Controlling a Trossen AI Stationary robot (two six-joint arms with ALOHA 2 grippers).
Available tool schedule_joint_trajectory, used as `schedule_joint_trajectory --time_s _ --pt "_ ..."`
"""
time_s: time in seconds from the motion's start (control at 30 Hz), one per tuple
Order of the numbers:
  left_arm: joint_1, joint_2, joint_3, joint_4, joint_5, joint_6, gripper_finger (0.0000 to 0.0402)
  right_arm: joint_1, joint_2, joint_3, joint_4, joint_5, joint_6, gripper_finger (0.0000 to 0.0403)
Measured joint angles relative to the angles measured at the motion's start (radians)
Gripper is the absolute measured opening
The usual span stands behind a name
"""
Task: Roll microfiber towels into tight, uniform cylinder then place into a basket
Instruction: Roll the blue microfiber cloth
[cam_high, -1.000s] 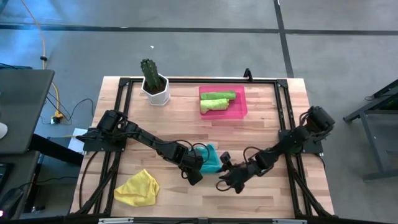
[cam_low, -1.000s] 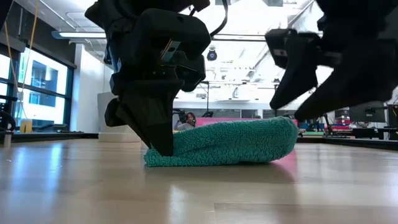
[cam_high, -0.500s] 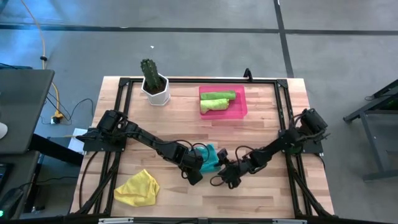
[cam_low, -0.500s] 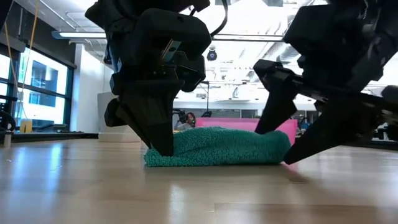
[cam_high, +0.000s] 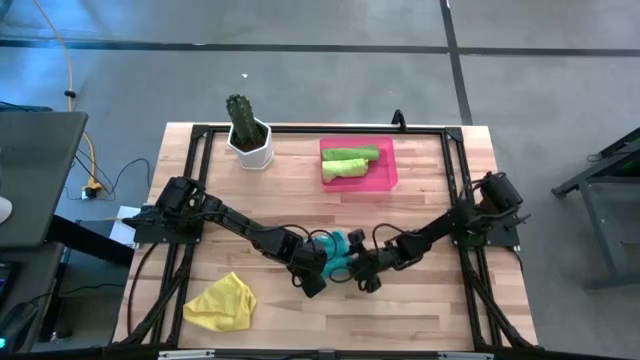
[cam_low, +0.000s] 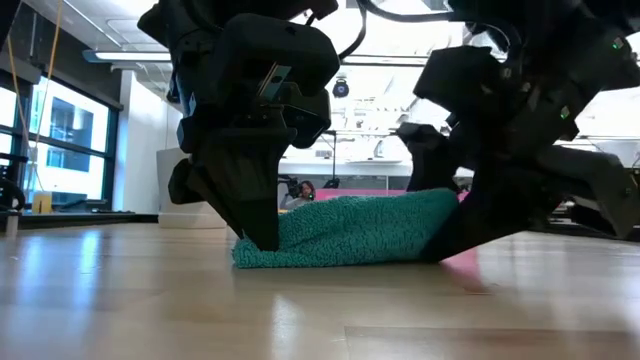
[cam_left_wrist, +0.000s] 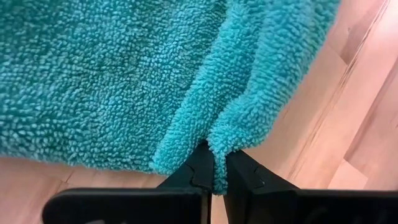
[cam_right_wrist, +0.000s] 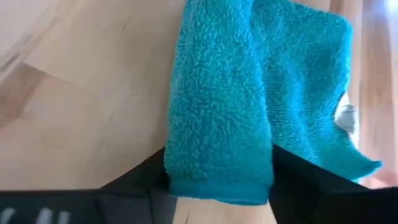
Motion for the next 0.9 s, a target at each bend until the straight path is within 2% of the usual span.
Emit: schedule_joint_trajectory --time_s 0.2,0.3,0.4,0.5,0.77,0.9 --pt "-0.001 0.002 -0.003 0.039 0.021 0.003 0.0007 -0.006 0.024 0.001 -0.008 -0.043 0.07 0.0118" --pt "-0.001 0.003 -0.003 0.041 0.034 0.01 0.0007 0.007 0.018 0.001 -0.008 -0.035 0.03 0.0071" --pt "-0.001 0.003 -0.003 0.041 0.038 0.022 0.0007 0.014 0.005 0.0 -0.007 -0.023 -0.004 0.0059" --pt "-0.001 0.003 -0.002 0.042 0.041 0.022 0.0007 0.011 -0.011 -0.002 -0.014 -0.021 0.042 0.0087" --pt "0.0 0.003 -0.002 0.043 0.042 0.022 0.0007 0.01 -0.028 -0.004 -0.029 0.008 0.04 0.0228" --pt "0.0 0.003 -0.002 0.044 0.042 0.022 0.0007 0.02 -0.084 -0.004 -0.092 0.039 0.041 0.0256"
